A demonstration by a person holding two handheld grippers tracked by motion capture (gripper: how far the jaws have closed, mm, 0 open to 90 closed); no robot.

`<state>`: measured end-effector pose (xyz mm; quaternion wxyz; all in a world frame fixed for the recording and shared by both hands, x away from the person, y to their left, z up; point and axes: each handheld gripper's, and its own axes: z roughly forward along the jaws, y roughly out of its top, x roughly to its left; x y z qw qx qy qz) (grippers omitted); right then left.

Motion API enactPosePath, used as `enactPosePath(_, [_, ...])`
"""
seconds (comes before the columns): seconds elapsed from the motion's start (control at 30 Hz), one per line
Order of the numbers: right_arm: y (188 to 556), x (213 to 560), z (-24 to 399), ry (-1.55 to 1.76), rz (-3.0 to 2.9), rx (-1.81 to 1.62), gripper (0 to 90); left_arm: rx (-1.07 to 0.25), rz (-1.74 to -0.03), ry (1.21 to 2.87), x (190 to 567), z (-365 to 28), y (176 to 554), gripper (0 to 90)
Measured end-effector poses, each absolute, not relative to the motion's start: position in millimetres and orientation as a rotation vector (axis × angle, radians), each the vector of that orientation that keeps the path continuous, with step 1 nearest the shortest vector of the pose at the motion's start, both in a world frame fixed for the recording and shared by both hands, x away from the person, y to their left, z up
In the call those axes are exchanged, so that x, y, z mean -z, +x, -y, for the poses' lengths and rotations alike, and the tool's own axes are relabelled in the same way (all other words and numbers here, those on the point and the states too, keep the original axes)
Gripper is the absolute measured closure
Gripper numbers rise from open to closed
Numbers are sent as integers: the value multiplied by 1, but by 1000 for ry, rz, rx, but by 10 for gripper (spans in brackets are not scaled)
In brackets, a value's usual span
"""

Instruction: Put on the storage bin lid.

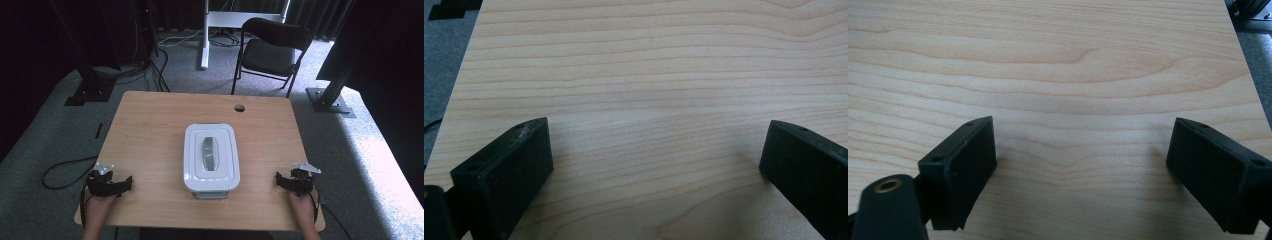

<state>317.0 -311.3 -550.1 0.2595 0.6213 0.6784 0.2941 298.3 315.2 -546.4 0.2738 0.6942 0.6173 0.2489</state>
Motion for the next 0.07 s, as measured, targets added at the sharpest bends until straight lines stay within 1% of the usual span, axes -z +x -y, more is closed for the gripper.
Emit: enactPosePath(0.07, [317,550,311,1683,-1838,-797,117,-670,-1660,1867,546,-315,298,10])
